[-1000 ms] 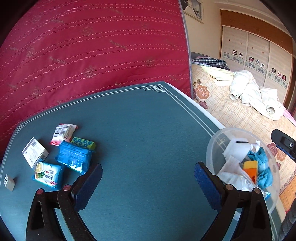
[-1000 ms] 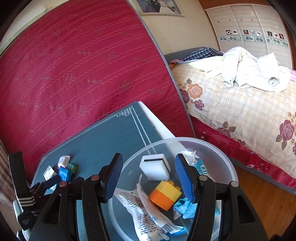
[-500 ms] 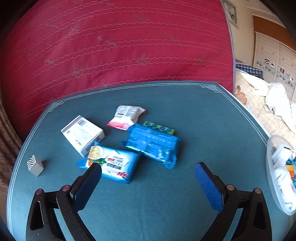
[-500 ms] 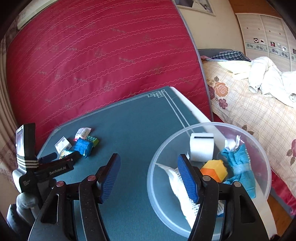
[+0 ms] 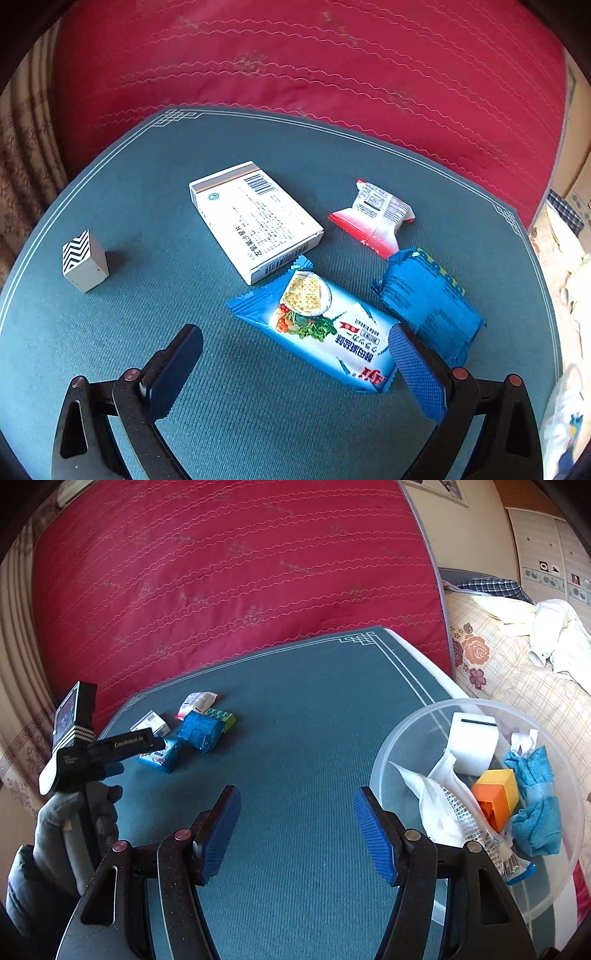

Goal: Organize objects
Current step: 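Move the left gripper back to the table toward the biscuit packet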

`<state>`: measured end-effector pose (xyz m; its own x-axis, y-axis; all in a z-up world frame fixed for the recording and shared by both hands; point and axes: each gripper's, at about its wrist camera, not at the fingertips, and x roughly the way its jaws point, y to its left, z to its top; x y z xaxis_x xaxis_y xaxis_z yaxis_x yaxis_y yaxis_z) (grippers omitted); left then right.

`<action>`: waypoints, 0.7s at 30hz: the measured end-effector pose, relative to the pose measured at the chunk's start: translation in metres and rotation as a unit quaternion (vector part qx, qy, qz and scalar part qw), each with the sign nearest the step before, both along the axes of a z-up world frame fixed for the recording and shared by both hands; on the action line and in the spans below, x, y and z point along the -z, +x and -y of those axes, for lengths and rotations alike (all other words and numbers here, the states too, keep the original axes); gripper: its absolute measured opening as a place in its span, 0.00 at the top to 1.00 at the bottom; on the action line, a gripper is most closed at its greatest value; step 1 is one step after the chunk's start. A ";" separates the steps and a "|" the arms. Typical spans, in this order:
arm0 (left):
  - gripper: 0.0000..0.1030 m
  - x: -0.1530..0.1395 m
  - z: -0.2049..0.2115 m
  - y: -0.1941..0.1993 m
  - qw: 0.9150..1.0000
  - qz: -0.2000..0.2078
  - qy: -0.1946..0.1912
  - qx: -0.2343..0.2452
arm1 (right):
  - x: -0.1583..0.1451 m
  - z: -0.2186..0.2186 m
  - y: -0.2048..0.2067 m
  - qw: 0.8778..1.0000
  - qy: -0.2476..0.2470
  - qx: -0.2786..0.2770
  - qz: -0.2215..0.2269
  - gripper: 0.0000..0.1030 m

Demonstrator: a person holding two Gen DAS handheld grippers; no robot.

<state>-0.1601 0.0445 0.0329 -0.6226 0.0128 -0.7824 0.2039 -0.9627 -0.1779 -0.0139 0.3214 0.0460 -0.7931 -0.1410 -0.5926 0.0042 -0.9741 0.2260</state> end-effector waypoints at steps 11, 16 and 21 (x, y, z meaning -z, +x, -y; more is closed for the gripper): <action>0.01 0.012 -0.006 -0.031 0.998 0.019 -0.021 -0.056 | 0.008 0.007 -0.005 1.000 0.003 -0.011 0.013 0.36; 0.01 0.016 -0.006 -0.017 0.997 0.019 -0.061 -0.032 | 0.013 0.011 -0.007 1.000 0.005 -0.015 0.018 0.36; 0.01 0.018 0.006 0.007 0.997 0.019 -0.078 -0.010 | 0.018 0.017 -0.007 0.999 0.009 -0.023 0.025 0.36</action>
<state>-0.1528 0.0390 0.0147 -0.5907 -0.1233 -0.7974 0.2274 -0.9736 -0.0178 -0.0206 0.3046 0.0285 -0.7553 -0.1656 -0.6341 0.0384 -0.9771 0.2095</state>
